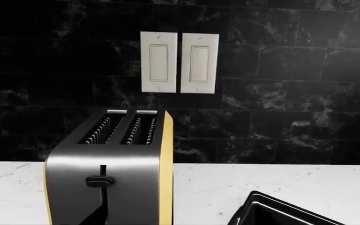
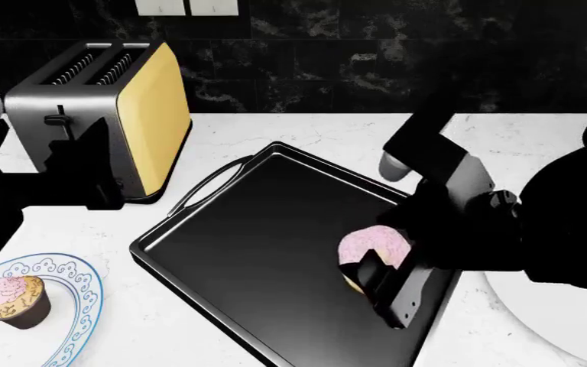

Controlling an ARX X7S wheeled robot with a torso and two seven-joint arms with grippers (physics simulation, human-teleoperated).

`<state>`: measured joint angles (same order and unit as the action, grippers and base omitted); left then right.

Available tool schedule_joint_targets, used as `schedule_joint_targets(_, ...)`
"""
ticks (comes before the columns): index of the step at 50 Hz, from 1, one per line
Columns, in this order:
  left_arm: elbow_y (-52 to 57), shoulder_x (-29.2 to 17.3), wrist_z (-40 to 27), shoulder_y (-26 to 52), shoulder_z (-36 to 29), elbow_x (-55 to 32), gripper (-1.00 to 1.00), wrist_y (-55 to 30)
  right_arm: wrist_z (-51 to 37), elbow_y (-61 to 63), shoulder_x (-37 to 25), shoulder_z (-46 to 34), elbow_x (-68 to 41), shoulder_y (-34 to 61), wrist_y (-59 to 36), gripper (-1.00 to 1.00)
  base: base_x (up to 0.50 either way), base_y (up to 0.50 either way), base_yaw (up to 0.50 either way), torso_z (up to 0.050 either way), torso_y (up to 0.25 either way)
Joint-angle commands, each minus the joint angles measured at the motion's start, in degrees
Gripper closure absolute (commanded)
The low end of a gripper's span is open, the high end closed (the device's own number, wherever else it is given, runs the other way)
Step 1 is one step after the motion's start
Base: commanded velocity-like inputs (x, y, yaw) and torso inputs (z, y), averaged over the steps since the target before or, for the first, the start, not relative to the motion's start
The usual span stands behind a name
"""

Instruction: Move the dessert items from the plate to the tray.

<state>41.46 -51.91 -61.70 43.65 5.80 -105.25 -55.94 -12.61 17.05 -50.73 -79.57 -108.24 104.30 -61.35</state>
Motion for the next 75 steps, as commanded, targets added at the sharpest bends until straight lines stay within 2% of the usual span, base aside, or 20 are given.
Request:
schedule_joint_targets(1,-0.33,0.31,0.62,-0.28,-0.24,0.86,-1.0,0.03,0.28,1.63,-0.68,-0.44,0.88,-1.39,-0.17,1.0,0.0,0.0,0.0,0.0,0.0)
schedule_joint_targets(23,0.03,0.2,1.14,-2.04,0.43,1.74,-1.0,0.51,0.28,2.22,-0.53,-1.99,2.69,-4.79,0.38,1.0,0.0,0.0,0.0,0.0,0.0)
schedule_joint_targets(24,0.0,0.21,1.27,-2.28,0.52,1.9,-1.0,0.51,0.17,2.05,-0.48,-2.02,2.75,-4.78,0.38,-1.0,0.0,0.0,0.0,0.0,0.0)
schedule_joint_targets(34,0.11,-0.16,0.87,-2.15,0.62,1.49,-1.0,0.82,-0.43,1.04,-0.25,-1.52,1.61,-2.61,-0.81,-1.0,0.0,0.0,0.0,0.0,0.0)
schedule_joint_targets(48,0.81,-0.86,0.74,-3.19,1.34,0.73,-1.0,1.24,-3.14,0.0,-1.59,2.43,-2.98,7.4,-3.67,-1.0,0.0,0.0,0.0,0.0,0.0)
schedule_joint_targets(52,0.66,-2.51,-0.82,-1.79,0.49,-1.87,-1.0,1.1,-4.67,-0.03,-3.37,3.77,-3.3,9.41,-3.27,-1.0,0.0,0.0,0.0,0.0,0.0)
schedule_joint_targets(59,-0.68,-11.41,-7.29,7.55,-4.31,-14.81,-1.0,0.79,-7.17,0.08,-6.99,5.83,-3.96,12.39,-2.8,-1.0,0.0,0.0,0.0,0.0,0.0)
schedule_joint_targets(65,-4.0,-17.42,-9.44,13.92,-9.29,-27.52,-1.0,1.25,-7.69,0.46,-9.55,6.72,-3.63,11.48,-0.74,-1.0,0.0,0.0,0.0,0.0,0.0)
schedule_joint_targets(75,-14.75,-19.34,-22.0,37.82,-28.98,-49.53,-1.0,-6.32,-7.94,1.39,-11.59,7.24,-3.68,10.34,0.61,-1.0,0.0,0.0,0.0,0.0,0.0)
